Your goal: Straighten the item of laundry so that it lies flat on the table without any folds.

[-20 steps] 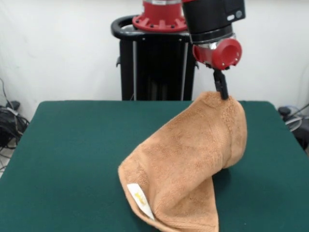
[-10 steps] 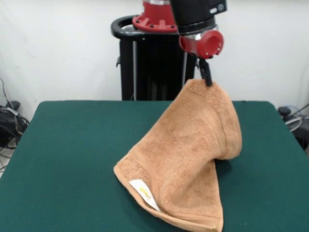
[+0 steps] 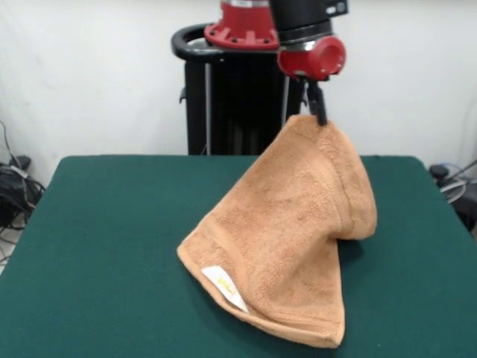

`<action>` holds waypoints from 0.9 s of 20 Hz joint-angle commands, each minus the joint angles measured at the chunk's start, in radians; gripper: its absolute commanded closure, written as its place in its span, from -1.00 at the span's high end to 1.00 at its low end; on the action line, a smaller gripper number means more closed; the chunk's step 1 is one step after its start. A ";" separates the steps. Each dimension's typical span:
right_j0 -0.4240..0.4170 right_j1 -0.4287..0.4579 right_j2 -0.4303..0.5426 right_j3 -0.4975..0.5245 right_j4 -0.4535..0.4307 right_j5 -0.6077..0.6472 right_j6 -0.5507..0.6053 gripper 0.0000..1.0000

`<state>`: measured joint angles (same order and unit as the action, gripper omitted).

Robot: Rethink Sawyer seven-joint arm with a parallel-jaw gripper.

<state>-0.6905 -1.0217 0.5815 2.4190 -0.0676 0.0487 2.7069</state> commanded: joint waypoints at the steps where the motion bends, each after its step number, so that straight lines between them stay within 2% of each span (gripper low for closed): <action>1: 0.114 0.045 -0.032 0.106 -0.044 -0.168 0.134 -1.00; 6: 0.154 0.114 -0.127 0.083 -0.078 -0.230 0.089 -1.00; 11: 0.141 0.189 -0.188 0.056 -0.146 -0.285 0.039 -1.00; 18: 0.181 0.212 -0.261 0.025 -0.184 -0.298 0.040 -1.00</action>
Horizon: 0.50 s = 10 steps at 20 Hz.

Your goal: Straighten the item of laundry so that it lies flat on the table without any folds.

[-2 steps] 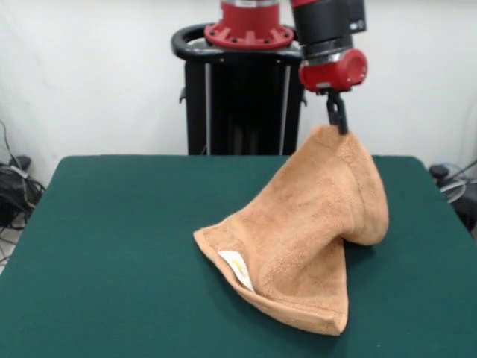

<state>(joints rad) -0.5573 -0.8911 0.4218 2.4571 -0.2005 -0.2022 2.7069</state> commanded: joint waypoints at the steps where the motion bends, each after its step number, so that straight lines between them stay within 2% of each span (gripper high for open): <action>1: 0.055 0.084 -0.110 -0.017 -0.054 -0.044 0.041 1.00; 5: 0.086 0.082 -0.123 -0.027 -0.040 -0.021 0.057 1.00; 10: 0.147 0.058 -0.150 -0.041 0.024 0.029 0.085 1.00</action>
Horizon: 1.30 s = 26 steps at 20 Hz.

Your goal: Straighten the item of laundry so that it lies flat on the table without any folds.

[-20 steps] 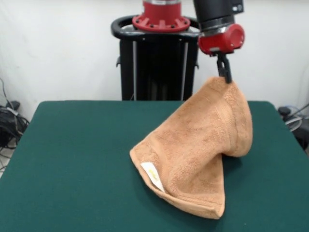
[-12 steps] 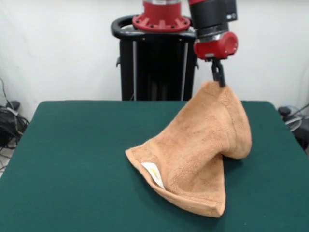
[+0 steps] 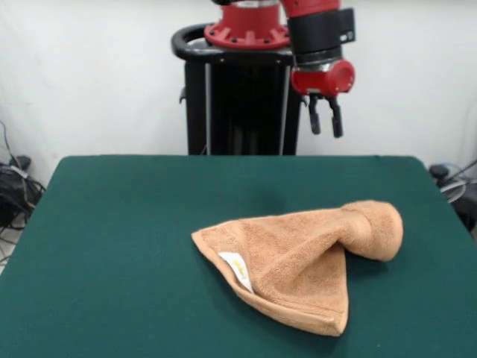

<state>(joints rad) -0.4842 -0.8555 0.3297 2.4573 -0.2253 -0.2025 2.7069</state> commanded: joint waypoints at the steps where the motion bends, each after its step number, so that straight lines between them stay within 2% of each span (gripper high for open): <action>1: 0.092 0.013 -0.069 -0.049 0.065 0.041 0.090 1.00; 2: 0.082 -0.038 -0.063 -0.047 0.078 0.074 0.089 1.00; 4: 0.106 -0.073 -0.075 -0.091 0.117 0.124 0.086 1.00; 11: 0.047 -0.074 -0.034 -0.302 0.138 0.399 -0.038 1.00; 15: -0.011 -0.032 0.014 -0.375 0.095 0.440 -0.064 1.00; 26: -0.014 0.023 0.002 -0.502 0.051 0.536 -0.061 1.00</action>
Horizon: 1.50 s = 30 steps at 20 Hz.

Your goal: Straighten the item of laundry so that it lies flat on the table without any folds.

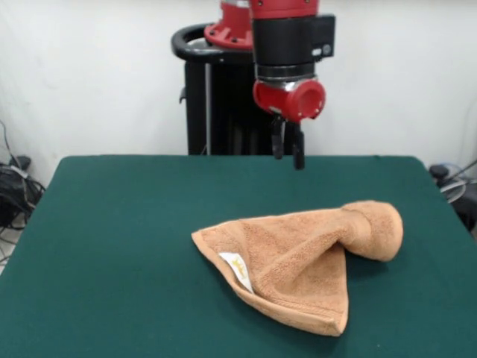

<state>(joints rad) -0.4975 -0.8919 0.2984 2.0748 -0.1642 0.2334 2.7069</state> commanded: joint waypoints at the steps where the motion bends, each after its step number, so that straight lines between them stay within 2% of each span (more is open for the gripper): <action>1: -0.007 0.065 0.035 -0.132 -0.013 0.105 -0.068 1.00; 6: -0.059 0.066 0.060 -0.157 -0.017 0.150 -0.111 1.00; 10: -0.052 0.069 0.026 -0.178 -0.051 0.157 -0.117 1.00; 16: -0.090 0.121 0.018 -0.210 -0.126 0.118 -0.144 1.00; 22: -0.094 0.192 0.015 -0.261 -0.188 0.074 -0.120 1.00; 30: -0.052 0.311 -0.026 -0.350 -0.259 -0.003 -0.061 1.00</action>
<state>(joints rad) -0.5855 -0.6845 0.2954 1.7916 -0.3510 0.2764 2.7069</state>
